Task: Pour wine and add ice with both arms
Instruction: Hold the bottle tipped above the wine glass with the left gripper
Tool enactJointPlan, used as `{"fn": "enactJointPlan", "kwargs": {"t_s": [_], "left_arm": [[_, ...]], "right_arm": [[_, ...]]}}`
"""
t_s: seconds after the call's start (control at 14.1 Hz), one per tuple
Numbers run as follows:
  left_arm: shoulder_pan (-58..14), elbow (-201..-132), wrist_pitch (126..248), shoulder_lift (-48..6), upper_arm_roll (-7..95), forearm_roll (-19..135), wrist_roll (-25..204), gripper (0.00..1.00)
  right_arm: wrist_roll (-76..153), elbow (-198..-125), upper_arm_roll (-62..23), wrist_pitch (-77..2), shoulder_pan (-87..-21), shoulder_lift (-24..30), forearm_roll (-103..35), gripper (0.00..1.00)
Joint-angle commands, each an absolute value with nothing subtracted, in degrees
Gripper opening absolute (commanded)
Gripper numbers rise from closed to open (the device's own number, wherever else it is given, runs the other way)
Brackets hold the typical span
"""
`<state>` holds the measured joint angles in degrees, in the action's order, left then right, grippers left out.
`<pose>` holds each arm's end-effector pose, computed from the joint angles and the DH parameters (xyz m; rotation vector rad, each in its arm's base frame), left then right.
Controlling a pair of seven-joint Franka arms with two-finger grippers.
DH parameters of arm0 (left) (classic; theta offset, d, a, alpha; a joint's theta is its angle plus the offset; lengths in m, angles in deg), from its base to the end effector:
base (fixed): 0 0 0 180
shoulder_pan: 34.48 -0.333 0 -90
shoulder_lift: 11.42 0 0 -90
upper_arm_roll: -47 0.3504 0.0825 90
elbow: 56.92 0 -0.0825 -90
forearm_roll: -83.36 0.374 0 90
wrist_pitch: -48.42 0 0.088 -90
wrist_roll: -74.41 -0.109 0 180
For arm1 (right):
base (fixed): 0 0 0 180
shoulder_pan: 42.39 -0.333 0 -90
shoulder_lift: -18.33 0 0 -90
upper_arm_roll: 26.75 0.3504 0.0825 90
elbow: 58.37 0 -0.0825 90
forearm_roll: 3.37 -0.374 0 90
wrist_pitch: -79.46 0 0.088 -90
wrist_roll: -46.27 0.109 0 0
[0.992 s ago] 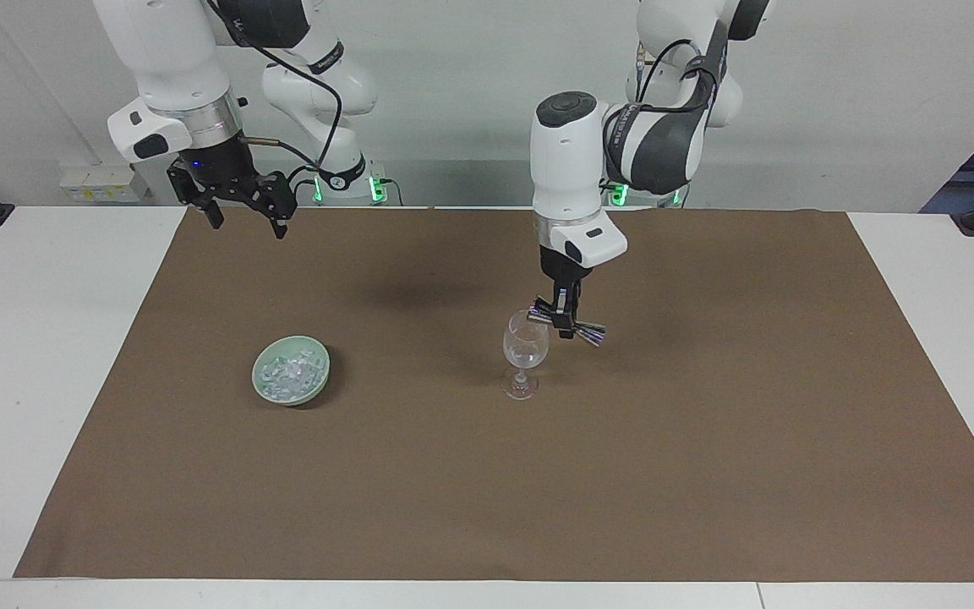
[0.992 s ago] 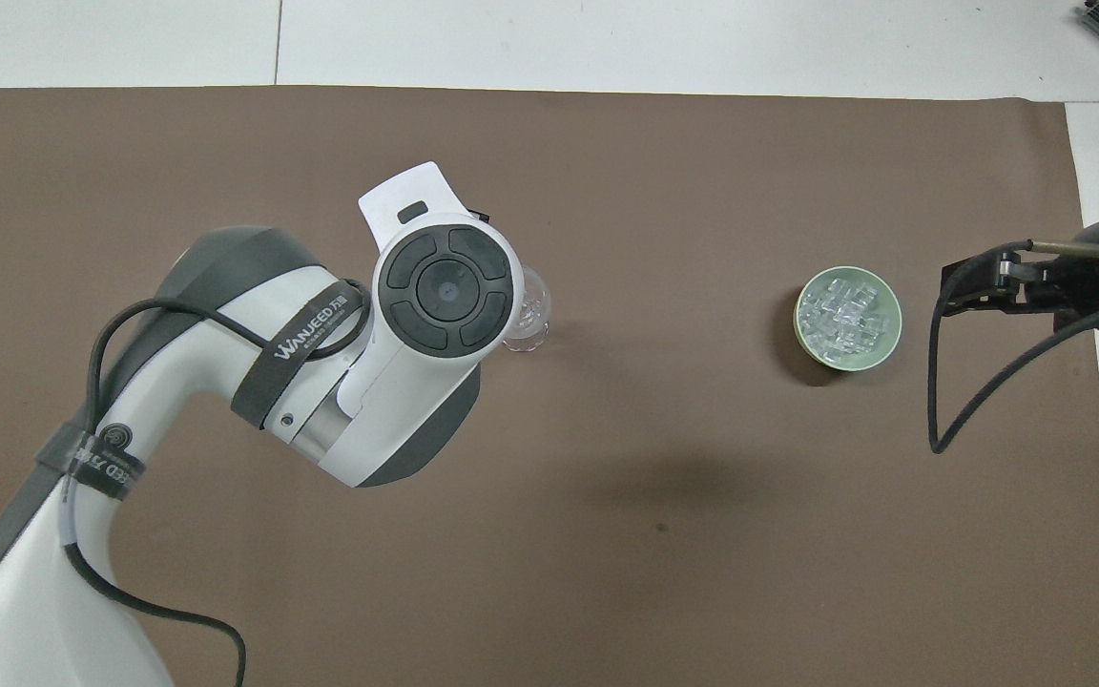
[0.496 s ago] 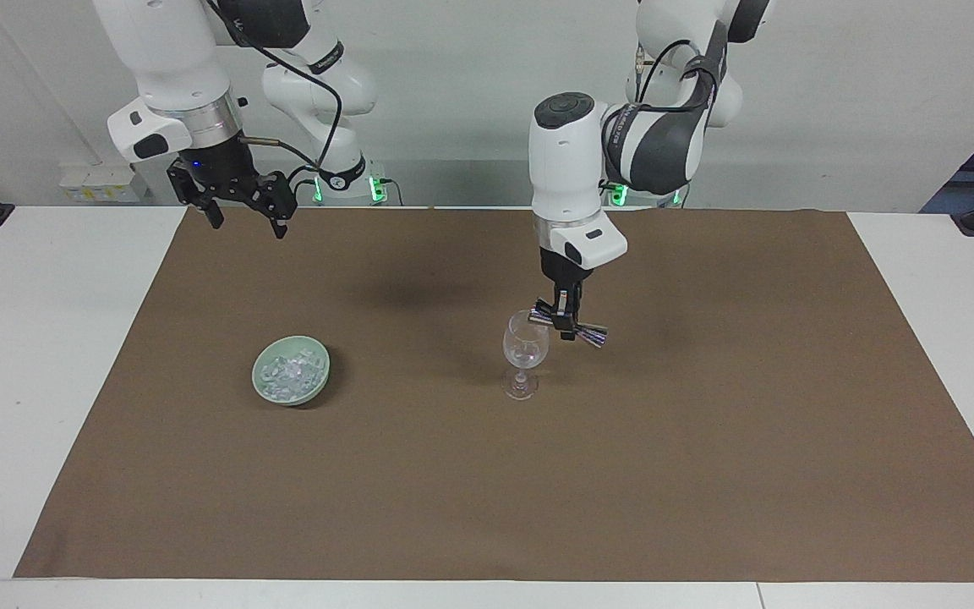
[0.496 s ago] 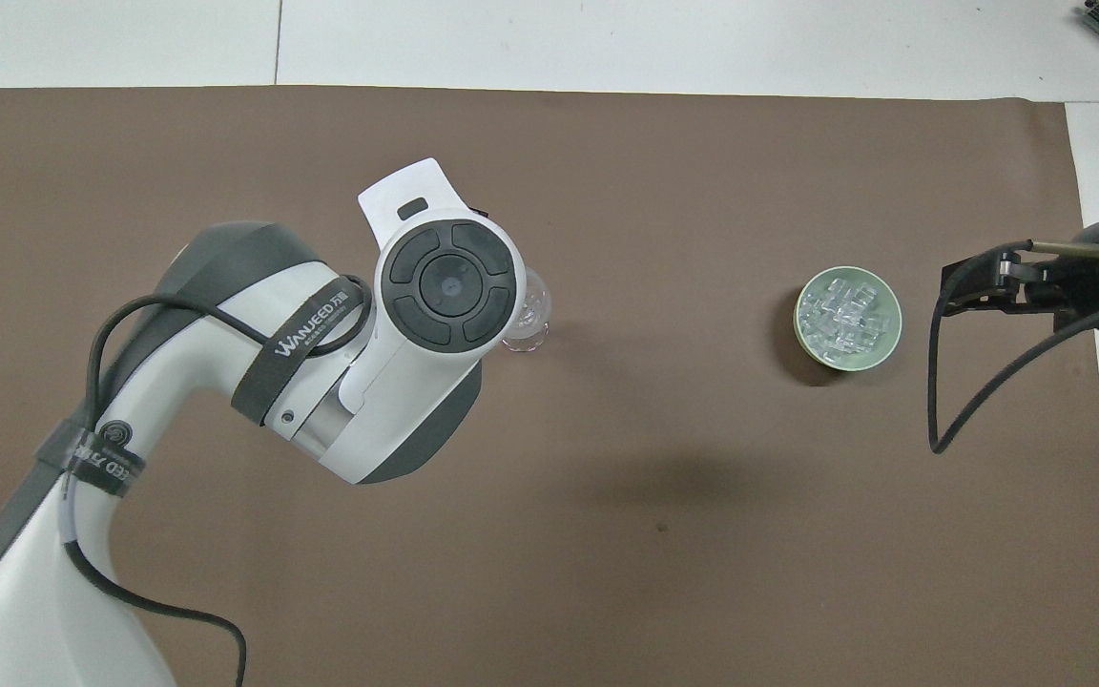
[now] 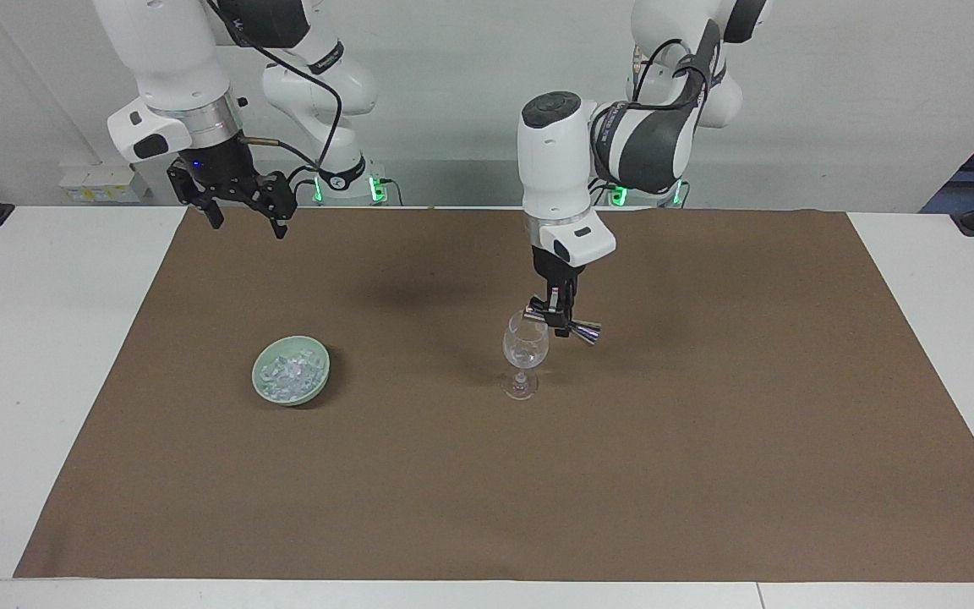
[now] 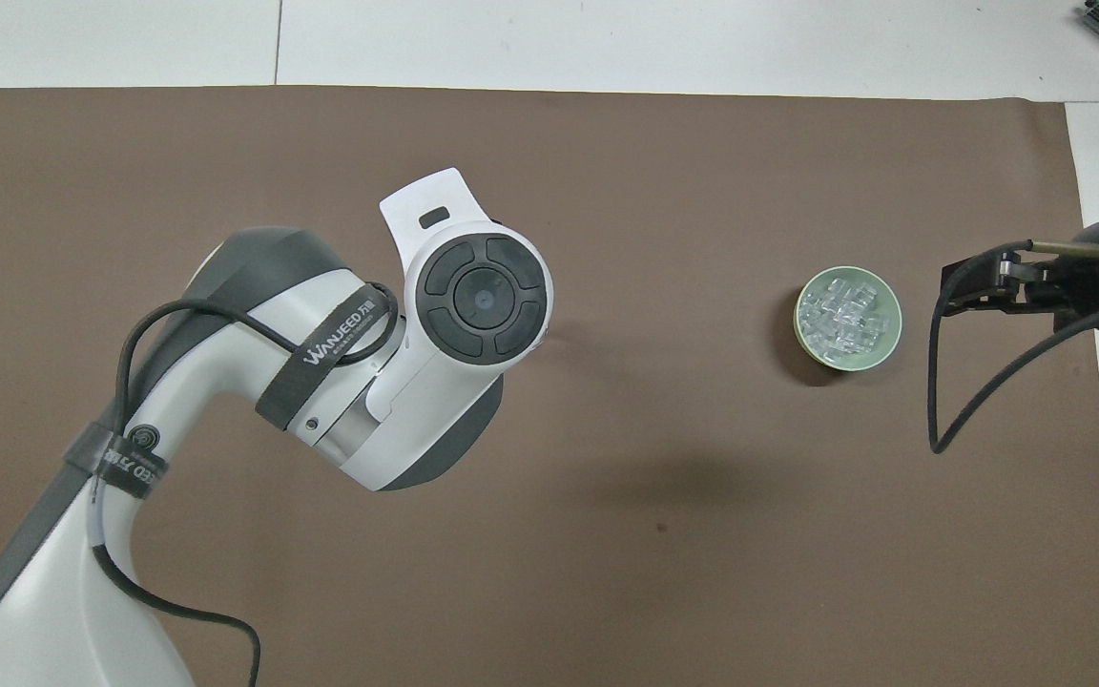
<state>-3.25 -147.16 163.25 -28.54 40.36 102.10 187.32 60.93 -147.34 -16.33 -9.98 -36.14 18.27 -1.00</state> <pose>0.5435 -0.3852 0.5177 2.5173 1.7198 0.4551 0.5431 0.0350 0.6639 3.0890 -0.2844 0.0214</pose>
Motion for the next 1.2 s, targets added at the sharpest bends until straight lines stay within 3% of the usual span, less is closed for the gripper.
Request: {"fn": "enactJointPlan", "kwargs": {"t_s": [0.0, 1.13], "left_arm": [[-1.9, -143.7, 160.4, -30.0, 41.4, 103.5, 188.3, 0.0], [-1.0, -142.9, 157.9, -30.3, 41.4, 105.4, 188.3, 0.0]], "right_arm": [[59.5, -148.6, -15.9, -9.9, -35.0, 19.5, -2.2, 1.0], [59.5, -148.6, -15.9, -9.9, -35.0, 19.5, -2.2, 1.0]]}}
